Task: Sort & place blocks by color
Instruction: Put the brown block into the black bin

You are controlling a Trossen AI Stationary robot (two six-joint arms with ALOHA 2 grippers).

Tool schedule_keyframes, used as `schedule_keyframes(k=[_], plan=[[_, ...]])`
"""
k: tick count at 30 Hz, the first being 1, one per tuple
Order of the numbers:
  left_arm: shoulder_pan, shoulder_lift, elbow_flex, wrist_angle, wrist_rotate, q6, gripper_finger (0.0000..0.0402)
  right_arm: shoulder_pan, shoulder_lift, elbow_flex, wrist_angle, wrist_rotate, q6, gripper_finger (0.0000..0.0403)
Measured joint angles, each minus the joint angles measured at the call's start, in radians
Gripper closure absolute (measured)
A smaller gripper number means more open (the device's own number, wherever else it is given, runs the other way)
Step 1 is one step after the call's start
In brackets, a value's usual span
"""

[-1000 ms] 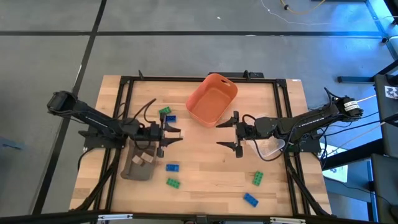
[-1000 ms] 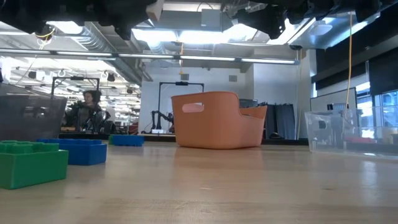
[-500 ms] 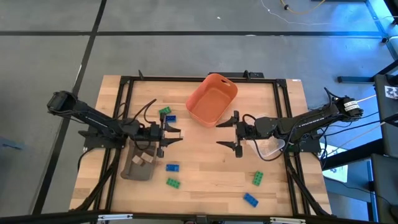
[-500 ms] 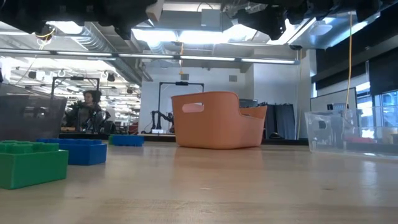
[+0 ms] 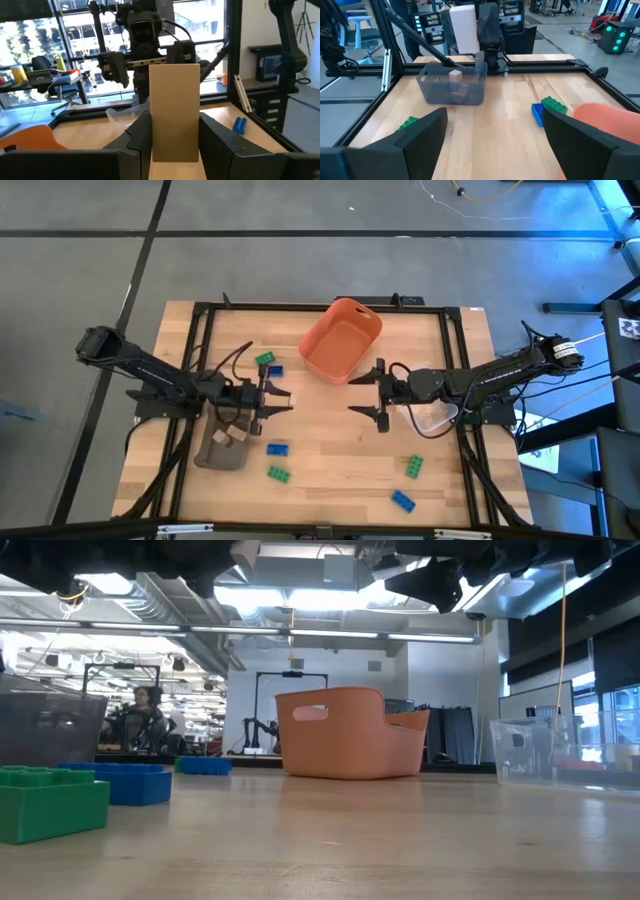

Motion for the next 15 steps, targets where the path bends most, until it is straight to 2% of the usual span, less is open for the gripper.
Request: schedule_keyframes(k=[7, 12, 15], plan=[[0.0, 0.0, 0.0, -0.004, 0.0, 0.043, 0.0288, 0.0, 0.0, 0.0, 0.001, 0.001, -0.01, 0.0075], [0.0, 0.0, 0.0, -0.011, -0.055, 0.045, 0.0288, 0.0, 0.0, 0.0, 0.001, 0.001, -0.026, 0.0075], [-0.005, -0.002, 0.017, -0.095, -0.068, 0.059, 0.0288, 0.0, 0.0, 0.0, 0.001, 0.001, -0.026, 0.0075]])
